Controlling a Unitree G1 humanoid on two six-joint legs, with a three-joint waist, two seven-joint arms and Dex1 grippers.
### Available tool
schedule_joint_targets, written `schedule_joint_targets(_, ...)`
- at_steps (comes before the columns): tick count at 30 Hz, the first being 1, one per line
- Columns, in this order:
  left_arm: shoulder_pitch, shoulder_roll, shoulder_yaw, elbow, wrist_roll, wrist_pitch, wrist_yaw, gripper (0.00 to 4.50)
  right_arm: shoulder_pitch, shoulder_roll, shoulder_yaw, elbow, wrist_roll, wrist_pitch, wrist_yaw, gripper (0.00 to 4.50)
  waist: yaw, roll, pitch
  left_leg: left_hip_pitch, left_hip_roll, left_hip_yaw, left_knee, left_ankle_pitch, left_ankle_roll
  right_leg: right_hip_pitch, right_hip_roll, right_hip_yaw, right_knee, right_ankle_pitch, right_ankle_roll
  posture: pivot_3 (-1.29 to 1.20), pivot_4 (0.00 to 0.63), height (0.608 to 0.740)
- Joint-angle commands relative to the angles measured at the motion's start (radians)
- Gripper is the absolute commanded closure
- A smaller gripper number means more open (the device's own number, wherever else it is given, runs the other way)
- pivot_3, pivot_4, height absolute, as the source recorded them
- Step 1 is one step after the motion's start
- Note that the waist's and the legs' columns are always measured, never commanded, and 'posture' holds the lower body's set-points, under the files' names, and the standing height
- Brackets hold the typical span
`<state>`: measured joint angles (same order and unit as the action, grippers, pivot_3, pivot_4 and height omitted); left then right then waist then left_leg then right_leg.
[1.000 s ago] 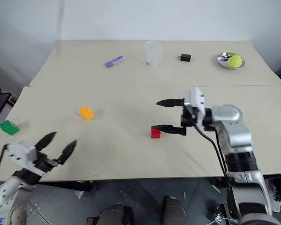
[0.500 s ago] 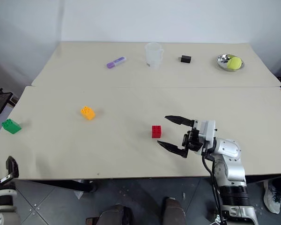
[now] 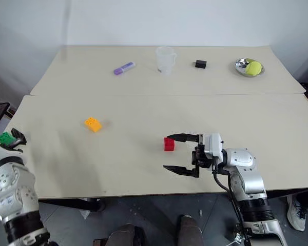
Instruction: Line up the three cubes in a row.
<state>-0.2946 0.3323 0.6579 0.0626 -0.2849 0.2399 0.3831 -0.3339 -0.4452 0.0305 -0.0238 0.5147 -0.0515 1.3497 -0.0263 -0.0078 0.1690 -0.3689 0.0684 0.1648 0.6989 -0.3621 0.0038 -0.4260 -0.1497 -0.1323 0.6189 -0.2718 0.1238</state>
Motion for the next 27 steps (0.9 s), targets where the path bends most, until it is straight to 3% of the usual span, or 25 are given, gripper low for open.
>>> schedule_joint_targets(1,-0.086,0.063,0.007,0.156,0.077,-0.041,0.077,0.0,-0.007,-0.009,-0.006,-0.045,0.018,0.024,-0.023,0.03,0.001,-0.001,0.0,0.0,0.0,0.0,0.0,0.0,0.0,0.0,0.0,0.0,0.0,0.0,0.0,0.0,0.15,0.74)
schedule_joint_targets(9,-0.193,0.09,-0.004,0.342,0.09,-0.083,0.122,0.0,0.001,-0.008,-0.01,-0.052,0.005,0.018,-0.066,0.03,0.001,-0.004,0.0,0.0,0.0,0.0,0.0,0.0,-0.001,0.0,0.0,-0.001,0.0,0.0,0.001,0.0,0.15,0.74)
schedule_joint_targets(12,-0.212,0.101,-0.006,0.402,0.081,-0.093,0.1,0.59,0.004,-0.004,-0.003,-0.064,0.006,0.022,-0.081,0.0,0.001,-0.004,0.0,0.0,0.0,0.0,0.0,0.001,-0.001,0.0,0.0,-0.001,0.0,0.0,0.001,0.0,0.15,0.74)
schedule_joint_targets(18,-0.219,0.127,-0.009,0.435,0.071,-0.13,0.046,2.49,-0.001,-0.004,-0.01,-0.048,-0.006,0.0,-0.104,0.0,0.0,-0.005,0.0,0.0,0.0,0.0,-0.001,0.001,-0.001,0.0,0.0,-0.001,0.0,0.0,0.001,0.0,0.15,0.74)
schedule_joint_targets(20,-0.206,0.121,-0.004,0.402,0.033,-0.145,-0.016,3.02,-0.005,-0.008,-0.013,-0.04,-0.01,-0.004,-0.105,0.0,-0.001,-0.005,0.0,0.0,0.0,0.0,-0.001,0.001,-0.002,0.0,0.0,-0.001,0.0,0.0,0.001,0.0,0.15,0.74)
schedule_joint_targets(25,-0.004,0.128,-0.064,0.067,-0.118,-0.095,-0.36,3.03,-0.018,-0.052,-0.055,-0.014,-0.017,-0.016,-0.104,0.0,-0.002,-0.005,0.0,0.0,0.0,0.001,-0.001,0.001,-0.002,-0.001,0.0,-0.001,0.001,0.0,0.001,0.0,0.15,0.74)
schedule_joint_targets(27,0.099,0.158,-0.044,-0.056,-0.24,-0.073,-0.55,3.03,-0.017,-0.081,-0.081,0.007,-0.024,-0.03,-0.1,0.0,-0.004,-0.005,0.0,0.0,0.0,0.001,-0.001,0.0,-0.002,-0.002,0.0,0.0,0.001,0.0,0.001,0.0,0.15,0.74)
